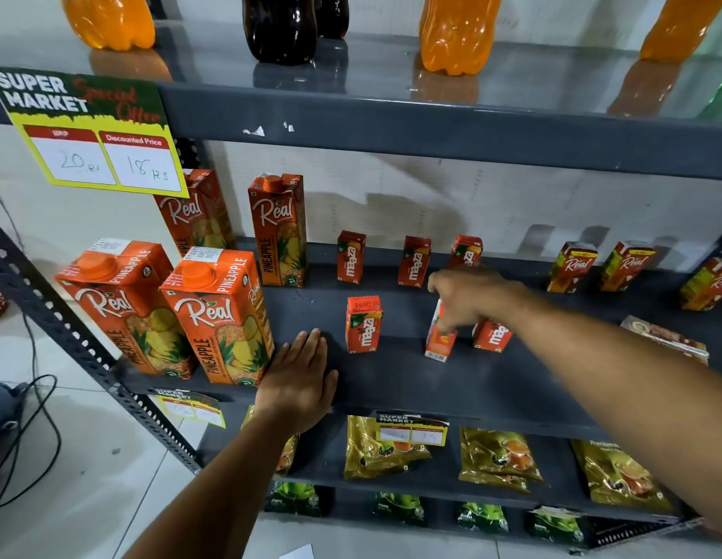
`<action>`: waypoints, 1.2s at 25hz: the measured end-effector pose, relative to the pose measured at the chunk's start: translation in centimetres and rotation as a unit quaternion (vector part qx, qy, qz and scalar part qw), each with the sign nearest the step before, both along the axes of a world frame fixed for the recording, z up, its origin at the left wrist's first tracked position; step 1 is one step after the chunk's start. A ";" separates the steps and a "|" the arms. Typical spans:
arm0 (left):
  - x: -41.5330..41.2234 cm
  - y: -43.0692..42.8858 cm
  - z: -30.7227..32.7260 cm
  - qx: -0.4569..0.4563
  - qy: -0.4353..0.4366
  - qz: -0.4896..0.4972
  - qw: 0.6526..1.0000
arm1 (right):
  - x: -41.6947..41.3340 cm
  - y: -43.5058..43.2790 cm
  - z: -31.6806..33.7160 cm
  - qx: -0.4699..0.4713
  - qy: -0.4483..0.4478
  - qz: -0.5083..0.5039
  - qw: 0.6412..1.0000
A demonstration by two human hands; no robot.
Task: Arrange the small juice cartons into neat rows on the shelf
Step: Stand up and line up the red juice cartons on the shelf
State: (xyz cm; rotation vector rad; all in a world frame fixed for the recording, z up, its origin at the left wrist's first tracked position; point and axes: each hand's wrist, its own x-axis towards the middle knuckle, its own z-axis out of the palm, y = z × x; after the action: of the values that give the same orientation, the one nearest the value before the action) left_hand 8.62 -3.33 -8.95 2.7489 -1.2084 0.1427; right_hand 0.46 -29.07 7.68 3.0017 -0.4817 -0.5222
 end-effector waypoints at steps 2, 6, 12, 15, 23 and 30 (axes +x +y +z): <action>0.0 0.0 0.0 0.005 -0.003 0.003 1.000 | -0.2 -0.4 0.0 -0.017 0.010 0.095 0.995; 0.0 0.0 -0.1 0.009 -0.003 0.004 1.000 | -0.7 -0.9 -0.2 -0.151 -0.041 0.338 0.928; 0.0 -0.1 0.0 0.006 -0.003 0.003 1.000 | -0.2 -1.9 1.1 -0.153 -0.019 0.322 0.934; 0.0 -0.1 0.0 0.005 -0.001 0.003 1.000 | -0.1 -2.1 0.9 -0.136 -0.031 0.217 0.966; -0.1 -0.1 -0.1 -0.017 -0.007 0.004 1.000 | 0.0 -1.0 0.5 -0.100 -0.087 0.045 0.990; -4.4 -0.7 0.0 -0.206 0.020 0.032 0.978 | -9.1 -12.2 3.3 -0.015 -0.186 -0.094 0.978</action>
State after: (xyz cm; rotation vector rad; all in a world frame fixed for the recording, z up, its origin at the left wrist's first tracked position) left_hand 4.20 -3.98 -8.91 2.4157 -0.9530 0.3061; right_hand -8.62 -41.25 10.96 3.0455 -0.7938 0.0479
